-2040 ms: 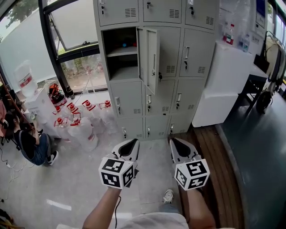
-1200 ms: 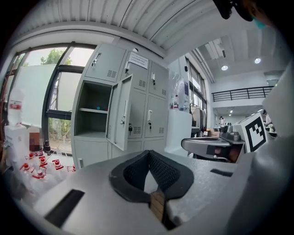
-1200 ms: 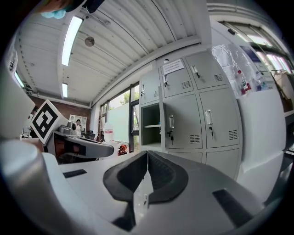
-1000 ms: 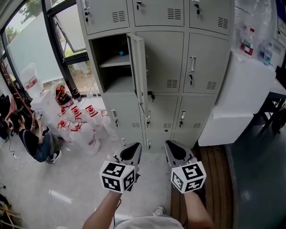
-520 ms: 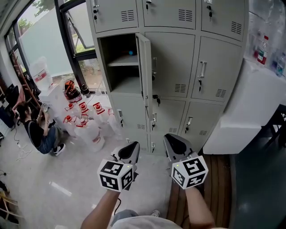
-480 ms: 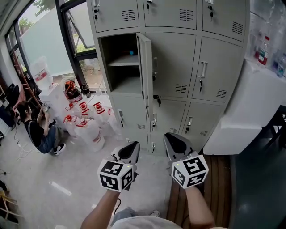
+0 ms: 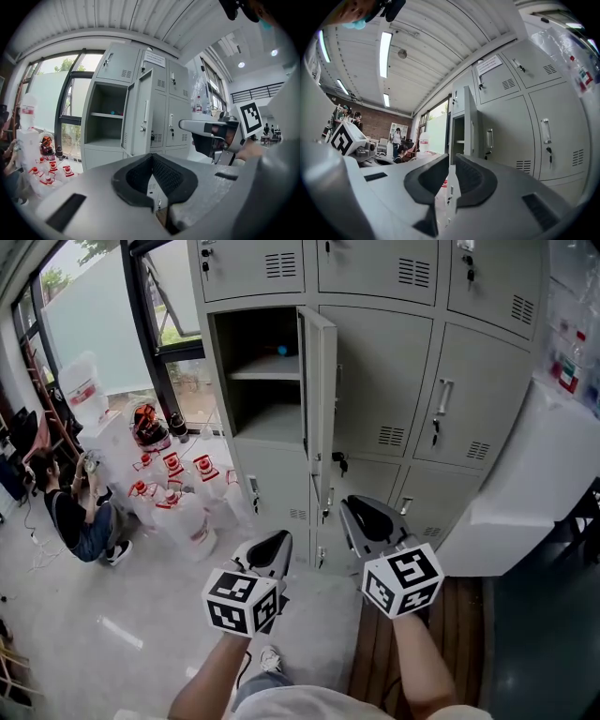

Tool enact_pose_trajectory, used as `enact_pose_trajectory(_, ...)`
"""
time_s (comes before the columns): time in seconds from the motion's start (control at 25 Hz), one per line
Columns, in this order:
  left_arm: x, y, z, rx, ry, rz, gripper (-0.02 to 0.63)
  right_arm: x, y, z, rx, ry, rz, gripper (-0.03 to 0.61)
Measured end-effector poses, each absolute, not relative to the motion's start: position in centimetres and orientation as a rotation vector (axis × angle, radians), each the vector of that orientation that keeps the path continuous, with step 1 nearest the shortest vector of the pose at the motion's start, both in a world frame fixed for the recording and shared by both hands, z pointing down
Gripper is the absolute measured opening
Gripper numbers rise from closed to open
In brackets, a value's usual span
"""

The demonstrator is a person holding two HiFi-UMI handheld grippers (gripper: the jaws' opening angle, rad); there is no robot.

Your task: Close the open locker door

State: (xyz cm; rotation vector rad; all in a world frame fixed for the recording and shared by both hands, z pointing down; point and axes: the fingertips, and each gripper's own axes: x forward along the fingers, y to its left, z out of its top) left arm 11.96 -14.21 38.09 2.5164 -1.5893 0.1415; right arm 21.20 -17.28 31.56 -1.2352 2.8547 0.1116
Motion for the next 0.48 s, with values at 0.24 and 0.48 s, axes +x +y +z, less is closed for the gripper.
enact_pose_trajectory(0.24,10.9,-18.2,37.3,2.541,-1.560,0.135,0.006,19.9,-21.3,30.4,-1.246,2.844,0.123,0.041)
enact_pose_trajectory(0.48,9.2,-20.8,37.7,2.538,-1.537,0.150,0.006,19.0,-24.5,30.0,-1.257,2.834,0.100,0.099)
